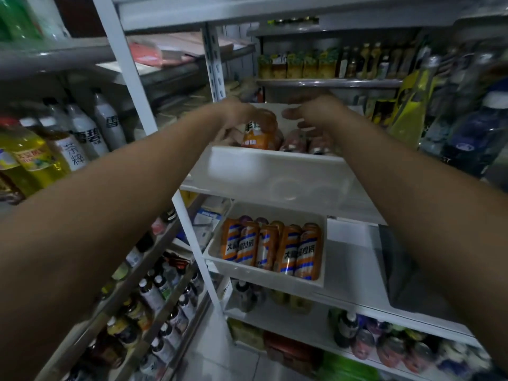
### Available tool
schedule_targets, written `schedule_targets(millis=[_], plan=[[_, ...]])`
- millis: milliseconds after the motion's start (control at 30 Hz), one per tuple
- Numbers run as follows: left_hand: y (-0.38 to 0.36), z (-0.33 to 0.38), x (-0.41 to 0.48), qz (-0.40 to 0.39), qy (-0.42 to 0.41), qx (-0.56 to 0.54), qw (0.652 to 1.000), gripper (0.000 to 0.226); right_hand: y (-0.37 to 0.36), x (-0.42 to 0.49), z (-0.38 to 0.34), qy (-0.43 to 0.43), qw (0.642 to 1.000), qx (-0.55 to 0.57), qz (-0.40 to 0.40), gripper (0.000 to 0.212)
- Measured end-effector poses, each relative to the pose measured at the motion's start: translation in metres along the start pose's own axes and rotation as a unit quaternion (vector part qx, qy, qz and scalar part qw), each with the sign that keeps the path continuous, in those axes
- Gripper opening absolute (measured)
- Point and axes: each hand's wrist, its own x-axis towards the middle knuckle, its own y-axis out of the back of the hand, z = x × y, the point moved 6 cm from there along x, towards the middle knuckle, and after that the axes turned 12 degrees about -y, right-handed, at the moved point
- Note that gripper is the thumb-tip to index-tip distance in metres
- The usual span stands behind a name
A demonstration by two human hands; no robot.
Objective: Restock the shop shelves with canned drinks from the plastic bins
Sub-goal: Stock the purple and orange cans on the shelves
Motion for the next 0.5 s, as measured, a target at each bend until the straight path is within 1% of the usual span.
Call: schedule_targets(millis=[100, 167, 233, 300, 367, 400, 433, 467, 500], plan=[[0.019, 0.006, -0.004, 0.069, -0.049, -0.122, 0.989, 0.049, -0.003, -0.007, -0.010, 0.018, 0.999, 0.003, -0.026, 0.034], [0.028, 0.014, -0.009, 0.093, -0.082, -0.191, 0.974, 0.051, -0.005, -0.012, -0.019, 0.032, 0.998, 0.007, -0.048, 0.031], [0.038, 0.021, -0.017, 0.107, -0.100, -0.235, 0.961, 0.055, -0.008, -0.020, -0.029, 0.040, 0.995, 0.037, -0.087, 0.031], [0.049, 0.022, -0.022, 0.117, -0.106, -0.239, 0.958, 0.066, -0.016, -0.027, -0.039, 0.046, 0.988, 0.068, -0.133, 0.034], [0.059, 0.021, -0.030, 0.125, -0.109, -0.242, 0.956, 0.080, -0.027, -0.037, -0.048, 0.058, 0.979, 0.091, -0.172, 0.026], [0.065, 0.021, -0.035, 0.132, -0.112, -0.239, 0.956, 0.084, -0.033, -0.040, -0.052, 0.069, 0.977, 0.092, -0.182, 0.024], [0.071, 0.022, -0.043, 0.138, -0.116, -0.235, 0.955, 0.083, -0.039, -0.044, -0.056, 0.081, 0.975, 0.089, -0.186, 0.024], [0.077, 0.022, -0.049, 0.142, -0.124, -0.241, 0.952, 0.075, -0.046, -0.048, -0.061, 0.096, 0.974, 0.083, -0.186, 0.027], [0.082, 0.023, -0.056, 0.137, -0.131, -0.253, 0.949, 0.062, -0.053, -0.051, -0.066, 0.109, 0.973, 0.085, -0.185, 0.031]])
